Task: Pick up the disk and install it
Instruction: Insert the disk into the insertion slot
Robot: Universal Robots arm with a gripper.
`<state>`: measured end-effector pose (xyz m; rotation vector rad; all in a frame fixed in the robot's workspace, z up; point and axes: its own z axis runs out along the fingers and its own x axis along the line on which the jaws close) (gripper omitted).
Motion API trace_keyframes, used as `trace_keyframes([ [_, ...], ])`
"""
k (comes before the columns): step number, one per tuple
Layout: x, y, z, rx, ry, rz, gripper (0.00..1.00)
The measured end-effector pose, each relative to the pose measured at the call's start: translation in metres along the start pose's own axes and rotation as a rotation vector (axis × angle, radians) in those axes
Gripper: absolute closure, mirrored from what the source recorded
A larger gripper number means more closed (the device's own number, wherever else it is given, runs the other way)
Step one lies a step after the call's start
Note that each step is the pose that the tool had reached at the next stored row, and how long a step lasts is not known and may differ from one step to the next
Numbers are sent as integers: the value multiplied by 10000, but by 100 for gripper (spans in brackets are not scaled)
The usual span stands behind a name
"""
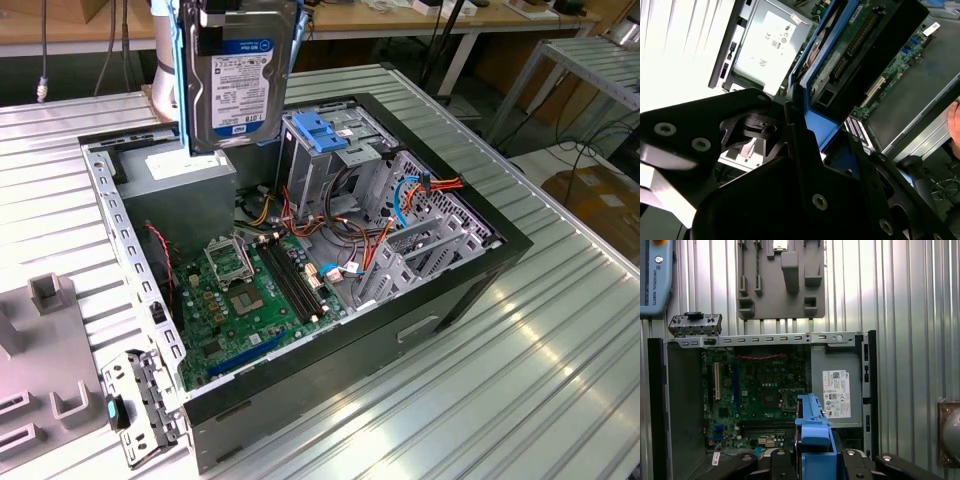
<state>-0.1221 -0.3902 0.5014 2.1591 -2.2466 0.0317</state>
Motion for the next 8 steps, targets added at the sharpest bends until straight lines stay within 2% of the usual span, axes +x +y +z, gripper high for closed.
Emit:
trace_keyframes([
  [8,30,-2,1,0,13,-1,63],
])
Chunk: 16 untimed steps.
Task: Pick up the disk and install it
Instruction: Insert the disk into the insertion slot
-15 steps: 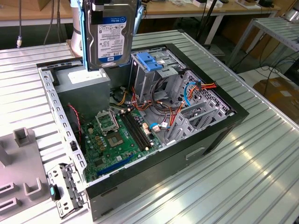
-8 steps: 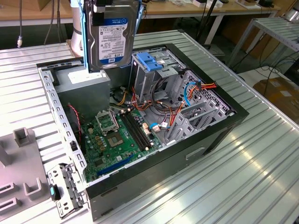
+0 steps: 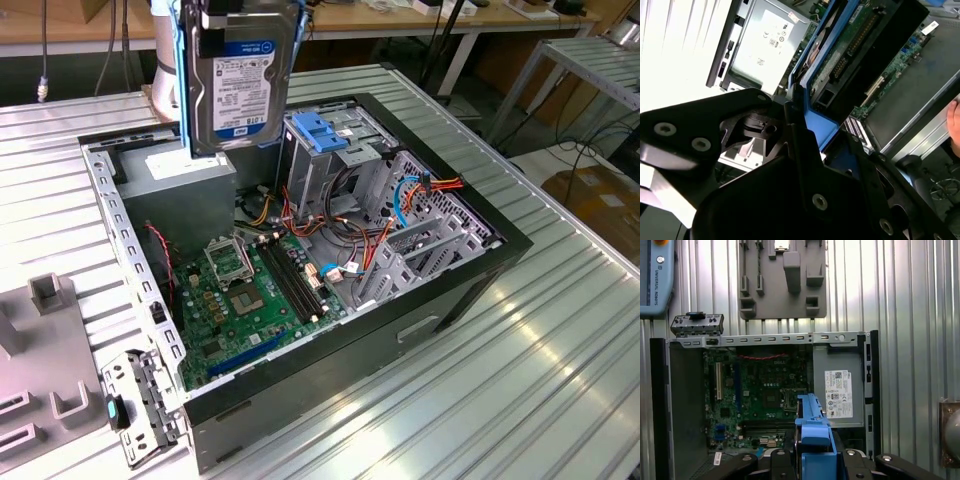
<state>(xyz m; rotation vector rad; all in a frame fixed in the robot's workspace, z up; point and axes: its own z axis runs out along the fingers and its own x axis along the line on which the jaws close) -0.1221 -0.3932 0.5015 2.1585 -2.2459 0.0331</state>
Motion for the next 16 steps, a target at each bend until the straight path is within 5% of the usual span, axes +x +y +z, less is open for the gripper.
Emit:
trace_keyframes([
  [16,75,-3,3,2,32,1,63],
])
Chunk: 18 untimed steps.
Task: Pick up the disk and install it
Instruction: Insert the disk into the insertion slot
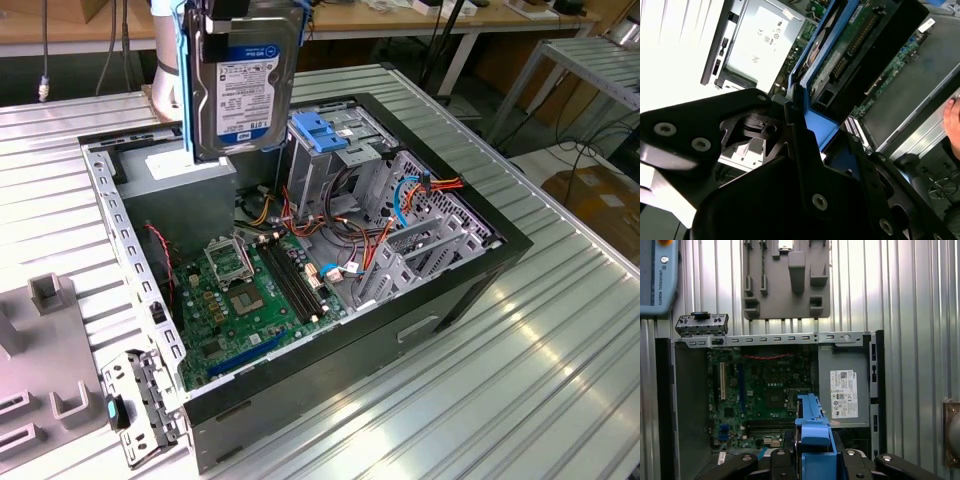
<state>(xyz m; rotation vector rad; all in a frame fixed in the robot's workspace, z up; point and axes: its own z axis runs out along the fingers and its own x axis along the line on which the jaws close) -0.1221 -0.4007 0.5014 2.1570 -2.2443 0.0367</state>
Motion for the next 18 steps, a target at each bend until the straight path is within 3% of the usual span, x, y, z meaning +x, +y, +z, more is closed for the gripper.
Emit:
trace_keyframes([
  [18,87,-3,3,1,26,0,63],
])
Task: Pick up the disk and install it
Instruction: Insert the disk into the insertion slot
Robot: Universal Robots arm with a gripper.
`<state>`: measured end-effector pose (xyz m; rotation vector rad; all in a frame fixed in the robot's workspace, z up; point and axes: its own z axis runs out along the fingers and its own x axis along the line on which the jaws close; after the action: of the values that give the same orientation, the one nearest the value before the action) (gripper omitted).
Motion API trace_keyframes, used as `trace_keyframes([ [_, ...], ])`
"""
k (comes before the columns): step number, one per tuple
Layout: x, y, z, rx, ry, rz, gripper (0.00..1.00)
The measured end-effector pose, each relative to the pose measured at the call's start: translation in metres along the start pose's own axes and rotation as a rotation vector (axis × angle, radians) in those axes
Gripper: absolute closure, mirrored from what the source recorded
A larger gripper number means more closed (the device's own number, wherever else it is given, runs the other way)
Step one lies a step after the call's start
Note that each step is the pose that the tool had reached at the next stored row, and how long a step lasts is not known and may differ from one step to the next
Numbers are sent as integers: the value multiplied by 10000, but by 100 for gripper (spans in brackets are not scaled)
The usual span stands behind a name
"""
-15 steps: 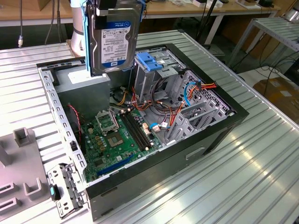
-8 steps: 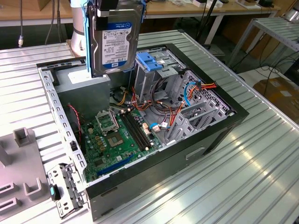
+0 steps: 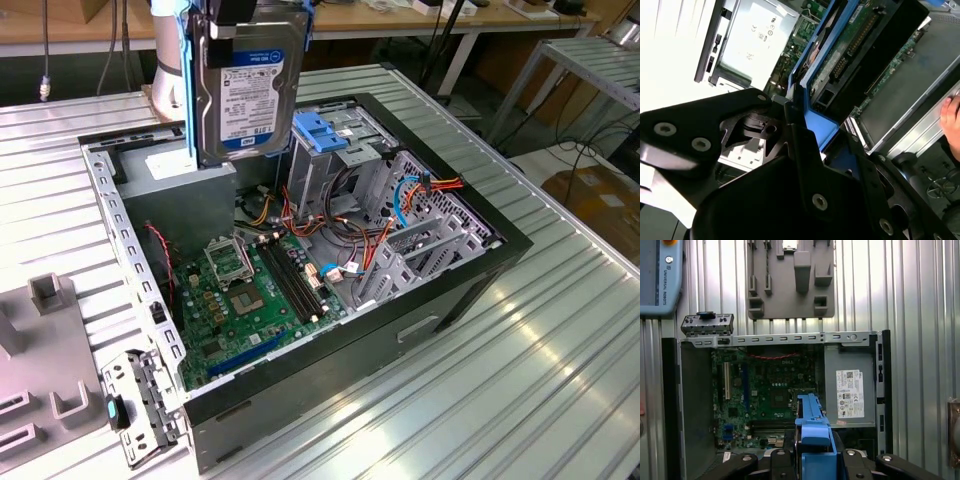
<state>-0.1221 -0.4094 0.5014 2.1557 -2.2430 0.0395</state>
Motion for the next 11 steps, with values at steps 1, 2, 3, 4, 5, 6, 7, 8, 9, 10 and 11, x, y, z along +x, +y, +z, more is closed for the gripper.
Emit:
trace_keyframes([
  [1,4,0,0,0,2,0,63],
  [2,8,0,0,0,2,0,63],
  [3,12,-1,1,0,4,0,63],
  [4,15,-1,1,0,5,0,63],
  [5,18,-1,0,0,8,0,63],
  [6,22,-1,1,0,10,0,63],
  [7,28,-2,0,-1,13,-1,63],
  [8,36,-2,1,0,14,-1,63],
  [9,46,-2,1,0,16,0,63],
  [10,50,-2,2,1,18,0,63],
  [11,54,-2,2,1,20,1,63],
])
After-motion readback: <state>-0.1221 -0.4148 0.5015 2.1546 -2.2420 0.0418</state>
